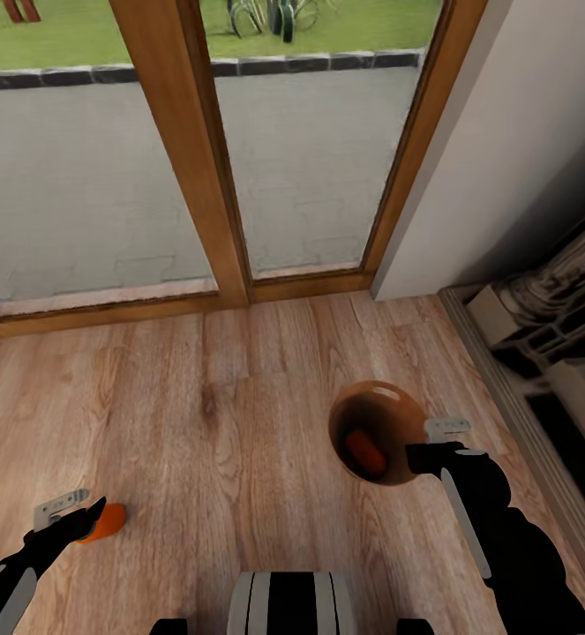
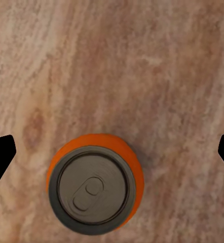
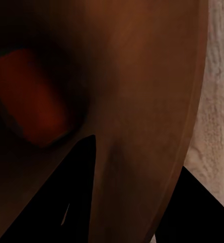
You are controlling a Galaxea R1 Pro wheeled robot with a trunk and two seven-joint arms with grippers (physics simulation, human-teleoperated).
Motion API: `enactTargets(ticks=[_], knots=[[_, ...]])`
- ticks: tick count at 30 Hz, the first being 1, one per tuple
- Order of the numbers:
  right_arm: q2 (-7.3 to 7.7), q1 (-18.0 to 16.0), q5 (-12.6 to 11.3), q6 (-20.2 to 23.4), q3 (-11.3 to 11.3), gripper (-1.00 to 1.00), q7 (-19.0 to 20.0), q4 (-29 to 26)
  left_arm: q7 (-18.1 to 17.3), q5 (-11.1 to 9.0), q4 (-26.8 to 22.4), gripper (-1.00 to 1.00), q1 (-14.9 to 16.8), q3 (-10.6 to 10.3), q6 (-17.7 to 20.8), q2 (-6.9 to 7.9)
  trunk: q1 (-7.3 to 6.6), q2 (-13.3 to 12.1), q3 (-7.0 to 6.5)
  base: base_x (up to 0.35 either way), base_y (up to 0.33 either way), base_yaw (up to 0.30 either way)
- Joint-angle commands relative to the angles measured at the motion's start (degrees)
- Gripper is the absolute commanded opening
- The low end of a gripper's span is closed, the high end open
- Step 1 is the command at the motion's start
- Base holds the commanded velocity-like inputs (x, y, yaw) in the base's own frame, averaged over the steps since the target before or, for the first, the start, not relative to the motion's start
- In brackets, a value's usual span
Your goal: Put the three can of soda from the living room inside the tash can in the kitchen.
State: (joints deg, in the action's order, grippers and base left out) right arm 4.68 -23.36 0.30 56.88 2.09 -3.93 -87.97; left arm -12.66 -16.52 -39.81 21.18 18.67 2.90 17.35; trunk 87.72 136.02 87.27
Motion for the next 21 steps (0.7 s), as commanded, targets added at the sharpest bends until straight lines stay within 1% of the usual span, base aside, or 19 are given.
enactTargets(ticks=[1, 11, 21], knots=[[0.0, -0.02, -0.2, -0.02, 0.02, -1.0, -0.03, -0.01, 0.0, 0.0, 0.0, 1.0, 0.0, 0.0, 0.0, 0.01, 0.0, 0.0, 0.0, 0.0, 0.008, 0.0], [-0.01, -0.02, -0.2, -0.02, 0.02, -1.0, -0.03, -0.01, 0.0, 0.0, 0.0, 1.0, 0.0, -0.02, 0.0, -0.01, 0.0, 0.0, 0.02, 0.0, 0.001, 0.0], [-0.03, -0.02, -0.21, -0.02, 0.02, -1.0, -0.03, -0.01, -0.01, 0.0, 0.0, 1.0, 0.0, 0.03, 0.0, -0.01, 0.0, 0.0, 0.79, 0.0, 0.0, 0.0]])
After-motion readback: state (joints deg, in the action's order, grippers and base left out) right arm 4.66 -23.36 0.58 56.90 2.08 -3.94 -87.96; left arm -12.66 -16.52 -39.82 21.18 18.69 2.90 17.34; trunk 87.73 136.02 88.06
